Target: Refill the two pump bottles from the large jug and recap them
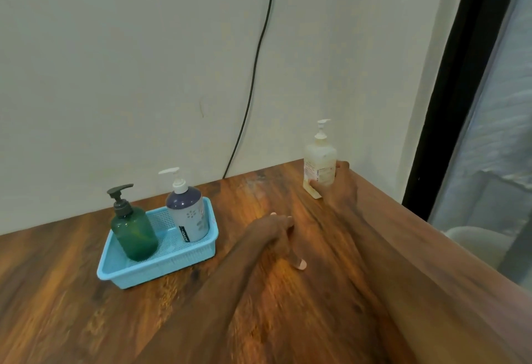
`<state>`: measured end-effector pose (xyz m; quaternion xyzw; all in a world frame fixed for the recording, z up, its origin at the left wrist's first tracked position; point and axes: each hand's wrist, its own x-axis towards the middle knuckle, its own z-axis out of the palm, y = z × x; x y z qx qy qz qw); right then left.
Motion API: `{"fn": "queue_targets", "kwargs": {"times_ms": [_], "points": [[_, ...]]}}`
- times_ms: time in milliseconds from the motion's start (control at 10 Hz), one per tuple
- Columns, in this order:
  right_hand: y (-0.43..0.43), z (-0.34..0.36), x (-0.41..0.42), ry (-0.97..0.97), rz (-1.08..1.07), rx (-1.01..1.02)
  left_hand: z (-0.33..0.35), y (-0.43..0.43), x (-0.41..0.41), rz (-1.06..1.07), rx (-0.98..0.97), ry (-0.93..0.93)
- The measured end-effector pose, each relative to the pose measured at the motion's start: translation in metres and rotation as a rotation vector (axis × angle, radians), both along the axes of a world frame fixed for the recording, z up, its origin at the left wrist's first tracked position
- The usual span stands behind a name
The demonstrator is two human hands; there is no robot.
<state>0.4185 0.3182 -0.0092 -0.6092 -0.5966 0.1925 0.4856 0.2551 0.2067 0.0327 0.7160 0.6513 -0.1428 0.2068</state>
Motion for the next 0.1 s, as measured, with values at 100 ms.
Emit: {"fn": "queue_targets", "kwargs": {"times_ms": [100], "points": [[0.0017, -0.0019, 0.0, 0.012, 0.019, -0.008, -0.003, -0.0025, -0.0015, 0.026, -0.022, -0.028]]}}
